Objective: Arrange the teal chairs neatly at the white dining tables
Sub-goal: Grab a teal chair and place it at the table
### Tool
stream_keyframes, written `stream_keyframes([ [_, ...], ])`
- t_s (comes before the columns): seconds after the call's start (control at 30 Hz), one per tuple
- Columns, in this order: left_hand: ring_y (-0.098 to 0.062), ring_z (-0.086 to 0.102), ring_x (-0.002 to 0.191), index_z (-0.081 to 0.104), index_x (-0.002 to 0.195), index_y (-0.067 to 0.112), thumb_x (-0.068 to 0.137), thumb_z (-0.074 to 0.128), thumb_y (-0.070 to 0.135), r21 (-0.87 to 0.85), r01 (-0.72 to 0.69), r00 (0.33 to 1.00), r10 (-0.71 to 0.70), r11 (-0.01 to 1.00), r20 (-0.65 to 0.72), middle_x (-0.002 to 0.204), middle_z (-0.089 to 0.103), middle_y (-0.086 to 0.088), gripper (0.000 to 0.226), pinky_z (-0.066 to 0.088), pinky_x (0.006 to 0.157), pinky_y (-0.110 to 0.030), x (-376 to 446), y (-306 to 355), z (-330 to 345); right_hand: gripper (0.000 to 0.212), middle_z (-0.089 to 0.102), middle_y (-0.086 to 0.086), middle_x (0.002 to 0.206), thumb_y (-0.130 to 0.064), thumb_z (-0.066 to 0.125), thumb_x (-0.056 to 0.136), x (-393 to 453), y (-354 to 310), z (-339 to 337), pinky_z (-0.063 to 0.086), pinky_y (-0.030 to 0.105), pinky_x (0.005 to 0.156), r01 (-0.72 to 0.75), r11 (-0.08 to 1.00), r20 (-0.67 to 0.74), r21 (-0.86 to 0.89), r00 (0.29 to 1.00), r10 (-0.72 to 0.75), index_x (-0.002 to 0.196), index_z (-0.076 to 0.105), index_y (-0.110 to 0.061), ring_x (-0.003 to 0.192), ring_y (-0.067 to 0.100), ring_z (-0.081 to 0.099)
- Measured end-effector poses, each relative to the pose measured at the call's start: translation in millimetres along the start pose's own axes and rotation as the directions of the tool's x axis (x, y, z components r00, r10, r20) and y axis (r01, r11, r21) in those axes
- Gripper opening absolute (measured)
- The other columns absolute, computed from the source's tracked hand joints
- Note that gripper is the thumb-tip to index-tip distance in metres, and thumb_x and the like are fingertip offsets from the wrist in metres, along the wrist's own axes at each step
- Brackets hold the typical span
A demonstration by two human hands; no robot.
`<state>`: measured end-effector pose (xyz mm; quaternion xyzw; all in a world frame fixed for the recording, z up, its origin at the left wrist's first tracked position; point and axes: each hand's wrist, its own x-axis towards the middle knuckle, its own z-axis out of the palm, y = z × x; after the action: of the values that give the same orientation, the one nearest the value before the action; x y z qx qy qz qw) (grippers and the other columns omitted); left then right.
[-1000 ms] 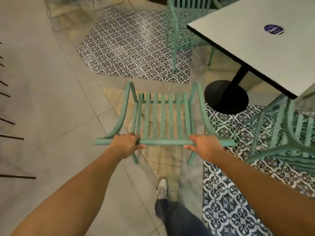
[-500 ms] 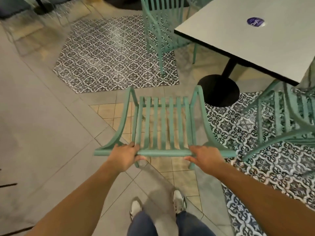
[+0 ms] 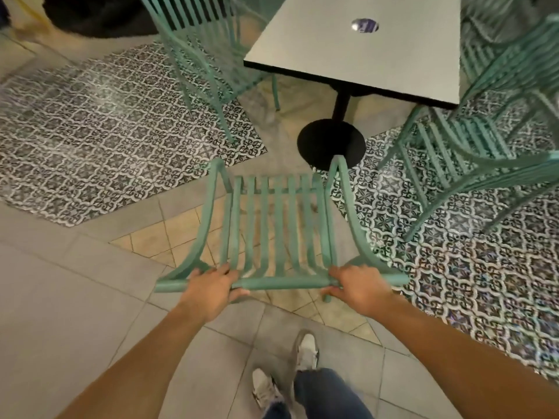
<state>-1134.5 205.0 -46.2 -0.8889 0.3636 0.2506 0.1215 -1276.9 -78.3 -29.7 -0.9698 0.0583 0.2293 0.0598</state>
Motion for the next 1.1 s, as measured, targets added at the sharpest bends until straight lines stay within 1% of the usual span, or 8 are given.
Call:
stream_keyframes([
  [0.3,-0.018,0.053,0.117,0.044,0.129,0.031,0.089,0.022,0.071,0.12,-0.039,0.999,0.038,0.992,0.014,0.131,0.047,0.009,0.061,0.042,0.093,-0.039,32.2,-48.4,-19.8,0.05,0.066,-0.002,0.105,-0.067,0.035,0.091,28.0,-28.0,2.7,0.046,0.035,0.069,-0.056,0.997,-0.047,0.058,0.997,0.059,0.119,0.049,-0.027,0.091,0.024,0.065],
  [0.67,-0.021,0.057,0.107,0.048,0.121,0.028,0.091,0.025,0.069,0.177,-0.192,0.98,0.199,0.965,-0.026,0.118,0.05,0.005,0.056,0.042,0.084,-0.037,61.8,-88.2,-41.9,0.051,0.066,-0.002,0.1,-0.07,0.032,0.09,40.3,-62.0,-8.7,0.049,0.035,0.073,-0.169,0.98,-0.055,0.104,0.983,0.176,0.11,0.052,-0.027,0.088,0.022,0.065],
  [0.8,-0.02,0.057,0.105,0.049,0.12,0.029,0.073,0.004,0.08,0.169,-0.26,0.958,0.276,0.951,-0.076,0.117,0.052,0.005,0.083,0.041,0.077,-0.035,72.8,-105.8,-42.4,0.055,0.066,-0.004,0.102,-0.07,0.029,0.089,40.3,-78.7,-3.3,0.05,0.035,0.078,-0.256,0.956,-0.051,0.144,0.963,0.266,0.12,0.05,-0.029,0.091,0.02,0.064],
  [0.9,-0.016,0.055,0.101,0.051,0.117,0.029,0.064,-0.008,0.086,0.136,-0.339,0.932,0.352,0.931,-0.084,0.108,0.051,0.006,0.098,0.042,0.073,-0.032,78.5,-112.2,-40.0,0.082,0.067,-0.007,0.094,-0.082,0.01,0.074,35.9,-86.4,0.0,0.047,0.032,0.083,-0.33,0.924,-0.098,0.192,0.931,0.353,0.118,0.055,-0.03,0.089,0.017,0.063],
  [0.93,-0.015,0.054,0.099,0.053,0.115,0.029,0.067,-0.002,0.086,0.122,-0.353,0.926,0.365,0.928,-0.093,0.105,0.051,0.007,0.092,0.041,0.073,-0.031,79.0,-113.0,-40.3,0.087,0.066,-0.007,0.093,-0.083,0.006,0.069,34.9,-88.4,3.9,0.046,0.032,0.083,-0.365,0.899,-0.103,0.241,0.912,0.398,0.115,0.058,-0.03,0.09,0.017,0.063],
  [1.0,-0.016,0.054,0.102,0.055,0.113,0.028,0.075,0.011,0.083,0.05,-0.323,0.939,0.327,0.945,-0.112,0.104,0.053,0.007,0.081,0.038,0.077,-0.031,82.5,-118.7,-38.1,0.073,0.065,-0.007,0.104,-0.08,0.022,0.078,29.6,-92.0,11.6,0.041,0.035,0.091,-0.456,0.799,-0.135,0.393,0.831,0.54,0.113,0.062,-0.029,0.103,0.018,0.058],
  [1.03,-0.018,0.054,0.105,0.055,0.115,0.027,0.08,0.017,0.08,-0.021,-0.264,0.95,0.257,0.964,-0.175,0.108,0.056,0.007,0.074,0.038,0.082,-0.034,84.3,-123.6,-37.0,0.059,0.062,-0.005,0.114,-0.071,0.037,0.084,26.7,-90.4,16.4,0.038,0.038,0.096,-0.495,0.728,-0.203,0.474,0.744,0.637,0.114,0.063,-0.027,0.11,0.019,0.053],
  [1.1,-0.025,0.052,0.111,0.055,0.12,0.021,0.091,0.035,0.063,-0.251,-0.091,0.915,-0.019,0.964,-0.404,0.117,0.058,-0.001,0.055,0.038,0.091,-0.043,83.0,-137.2,-34.5,0.045,0.051,0.005,0.132,-0.046,0.059,0.087,18.5,-88.1,18.9,0.036,0.045,0.103,-0.548,0.476,-0.266,0.688,0.421,0.868,0.124,0.057,-0.02,0.122,0.026,0.044],
])
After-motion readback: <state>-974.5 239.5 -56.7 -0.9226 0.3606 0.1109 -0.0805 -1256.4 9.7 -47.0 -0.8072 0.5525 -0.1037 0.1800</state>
